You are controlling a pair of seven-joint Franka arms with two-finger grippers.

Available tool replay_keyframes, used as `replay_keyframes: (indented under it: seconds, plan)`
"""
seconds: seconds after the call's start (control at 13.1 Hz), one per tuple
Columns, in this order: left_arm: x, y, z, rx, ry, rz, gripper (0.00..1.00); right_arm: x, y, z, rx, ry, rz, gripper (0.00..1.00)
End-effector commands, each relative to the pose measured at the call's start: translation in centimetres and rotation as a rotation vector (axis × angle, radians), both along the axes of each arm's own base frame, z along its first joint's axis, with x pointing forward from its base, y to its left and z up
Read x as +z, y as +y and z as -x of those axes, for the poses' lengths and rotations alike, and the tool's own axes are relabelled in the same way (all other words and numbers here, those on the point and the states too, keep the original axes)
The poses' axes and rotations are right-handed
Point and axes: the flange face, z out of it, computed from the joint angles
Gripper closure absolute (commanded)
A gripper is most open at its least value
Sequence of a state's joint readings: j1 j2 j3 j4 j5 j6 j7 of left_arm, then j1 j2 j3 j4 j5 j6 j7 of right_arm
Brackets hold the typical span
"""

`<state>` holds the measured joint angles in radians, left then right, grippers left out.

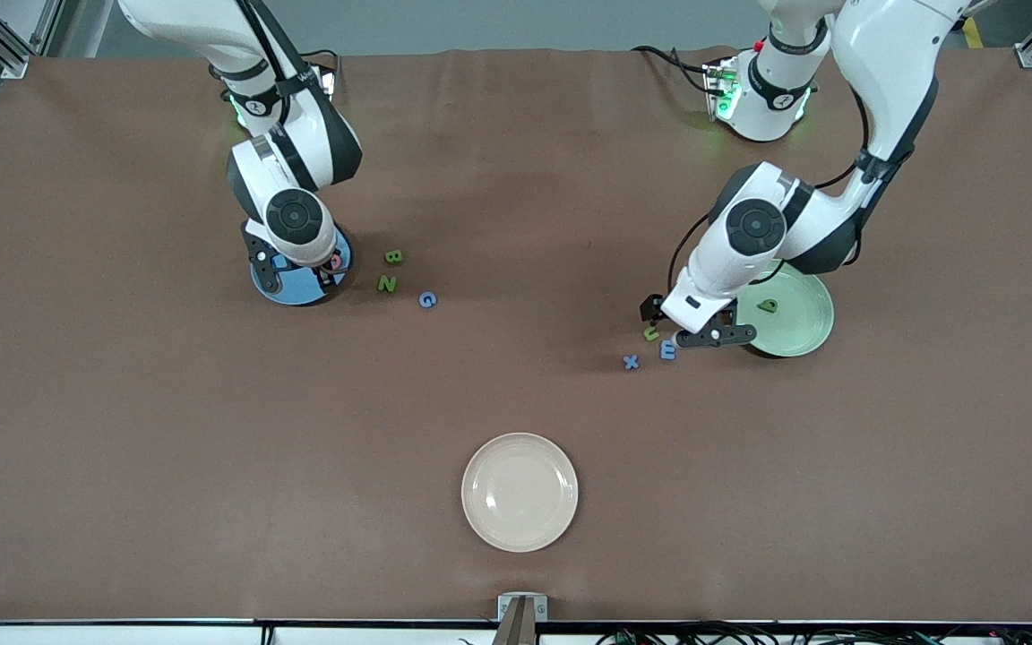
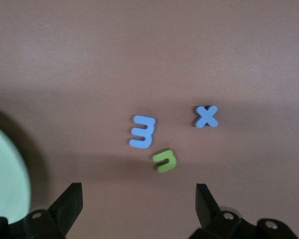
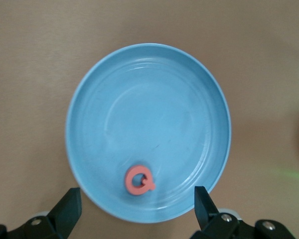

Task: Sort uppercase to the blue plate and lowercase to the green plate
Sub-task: 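Drop the Q in the blue plate while the left gripper grasps the E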

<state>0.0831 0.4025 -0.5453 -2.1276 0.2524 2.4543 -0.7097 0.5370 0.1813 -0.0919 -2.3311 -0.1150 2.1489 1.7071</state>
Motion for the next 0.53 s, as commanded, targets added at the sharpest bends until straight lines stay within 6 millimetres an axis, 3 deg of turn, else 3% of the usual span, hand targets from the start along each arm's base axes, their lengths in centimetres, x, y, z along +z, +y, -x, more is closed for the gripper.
replay_keyframes:
  seconds: [0.0, 0.23, 0.46]
  plan:
    - [-1.4, -0.1, -1.8, -0.006, -0.009, 0.001, 0.01, 1.6, 1.4, -0.3, 0.024, -0.069, -0.054, 0.00]
    - [-3.0, -0.7, -3.8, 0.031, -0.037, -0.018, 0.13, 2.3, 4.3, -1.0, 0.011, -0.169, -0.175, 0.00]
    - [-4.6, -0.7, -4.2, 0.031, -0.045, -0.040, 0.24, 3.2, 7.4, -1.9, -0.090, -0.194, -0.262, 0.00]
